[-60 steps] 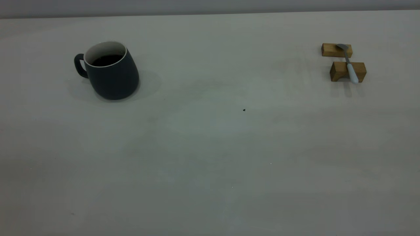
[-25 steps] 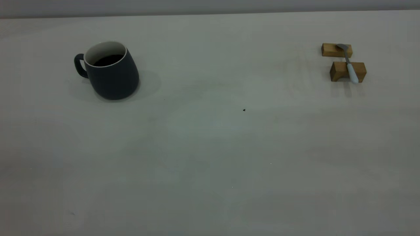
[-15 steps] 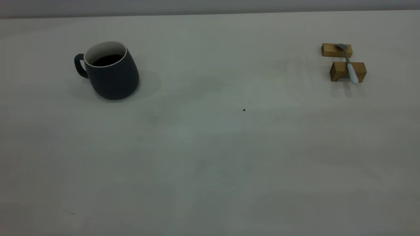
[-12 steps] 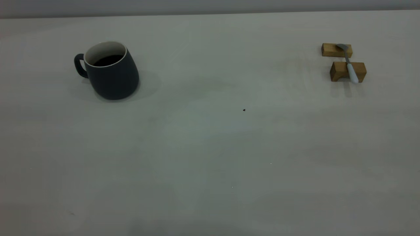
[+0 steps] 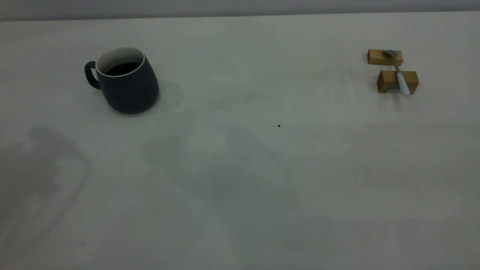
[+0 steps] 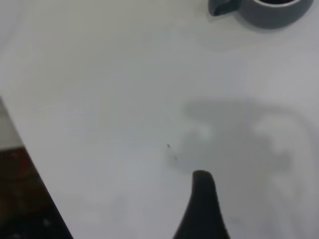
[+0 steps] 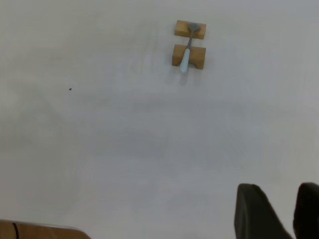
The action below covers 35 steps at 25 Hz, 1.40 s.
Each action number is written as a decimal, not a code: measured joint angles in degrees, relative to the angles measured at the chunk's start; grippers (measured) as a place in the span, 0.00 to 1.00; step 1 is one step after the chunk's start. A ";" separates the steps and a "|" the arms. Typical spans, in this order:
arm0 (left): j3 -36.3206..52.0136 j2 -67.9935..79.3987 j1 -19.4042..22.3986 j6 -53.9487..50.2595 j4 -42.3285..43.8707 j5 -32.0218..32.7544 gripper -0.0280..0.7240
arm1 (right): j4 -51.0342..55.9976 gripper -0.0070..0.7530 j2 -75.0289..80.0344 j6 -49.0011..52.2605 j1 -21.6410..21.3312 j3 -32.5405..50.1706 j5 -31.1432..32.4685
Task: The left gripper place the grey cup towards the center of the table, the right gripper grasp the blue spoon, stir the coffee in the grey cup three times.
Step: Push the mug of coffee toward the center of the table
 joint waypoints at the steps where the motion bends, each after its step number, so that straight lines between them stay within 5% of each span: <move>1: -1.91 3.41 0.00 2.68 0.00 -0.13 0.94 | 0.00 0.32 -0.02 0.00 0.00 0.00 0.00; 17: -25.31 40.44 -2.92 34.92 0.61 -1.27 0.89 | 0.00 0.32 -0.02 0.00 0.00 0.00 0.00; 35: -33.26 53.56 -4.15 52.48 1.29 -7.67 0.82 | 0.00 0.32 -0.02 0.00 0.00 0.00 0.00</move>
